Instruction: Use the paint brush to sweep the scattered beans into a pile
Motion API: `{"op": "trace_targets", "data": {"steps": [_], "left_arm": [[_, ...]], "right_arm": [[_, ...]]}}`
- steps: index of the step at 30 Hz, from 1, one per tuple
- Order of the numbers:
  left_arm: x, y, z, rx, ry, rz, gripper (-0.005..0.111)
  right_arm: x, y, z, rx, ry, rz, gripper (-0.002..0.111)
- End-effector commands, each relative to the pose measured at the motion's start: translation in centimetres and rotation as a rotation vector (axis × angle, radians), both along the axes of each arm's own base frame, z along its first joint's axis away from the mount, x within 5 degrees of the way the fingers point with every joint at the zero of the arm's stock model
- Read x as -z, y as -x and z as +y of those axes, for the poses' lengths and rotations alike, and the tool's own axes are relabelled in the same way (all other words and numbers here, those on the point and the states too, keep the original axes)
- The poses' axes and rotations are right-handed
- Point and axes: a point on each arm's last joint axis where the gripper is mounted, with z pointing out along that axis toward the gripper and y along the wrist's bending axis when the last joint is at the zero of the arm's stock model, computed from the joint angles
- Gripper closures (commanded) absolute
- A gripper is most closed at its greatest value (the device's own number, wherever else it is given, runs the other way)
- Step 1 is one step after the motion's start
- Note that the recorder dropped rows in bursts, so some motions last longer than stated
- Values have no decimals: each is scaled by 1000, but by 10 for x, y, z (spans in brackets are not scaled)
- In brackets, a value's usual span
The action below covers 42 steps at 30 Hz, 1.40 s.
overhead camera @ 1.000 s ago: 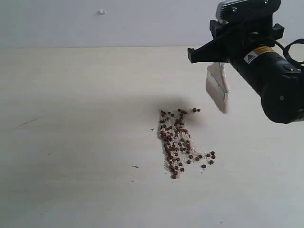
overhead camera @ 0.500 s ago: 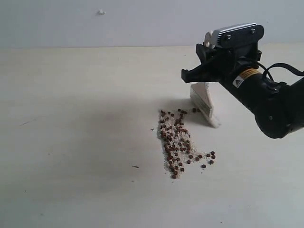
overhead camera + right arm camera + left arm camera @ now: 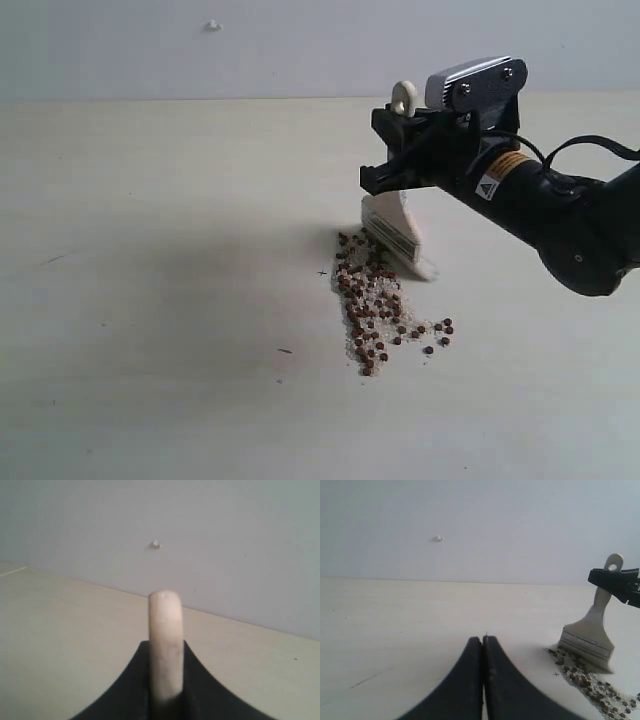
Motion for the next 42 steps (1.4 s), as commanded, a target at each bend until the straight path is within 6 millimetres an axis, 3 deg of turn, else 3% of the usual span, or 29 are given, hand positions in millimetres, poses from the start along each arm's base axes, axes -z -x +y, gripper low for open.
{"op": "trace_targets", "data": {"steps": [1,9,17,24,32,38,42], "left_arm": [[1,0,-1,9,-4,3,107],[1,0,-1,9,-4,3,107],[1,0,-1,9,-4,3,107],[1,0,-1,9,-4,3,107],[1,0,-1,9,-4,3,107],[1,0,-1,9,-4,3,107],[1,0,-1,9,-4,3,107]], "right_arm": [[3,0,-2,19,-10,35,108],[-26,-1,-14,144,2,0,108],[-47,15,-28,228,-17,47,108],[-44,58,-65,433,-66,40,108],[-37,107,-87,471,-132,64,108],[-29,125,-108,618,-163,47,108],[-26,126,-111,639,-113,62,108]]}}
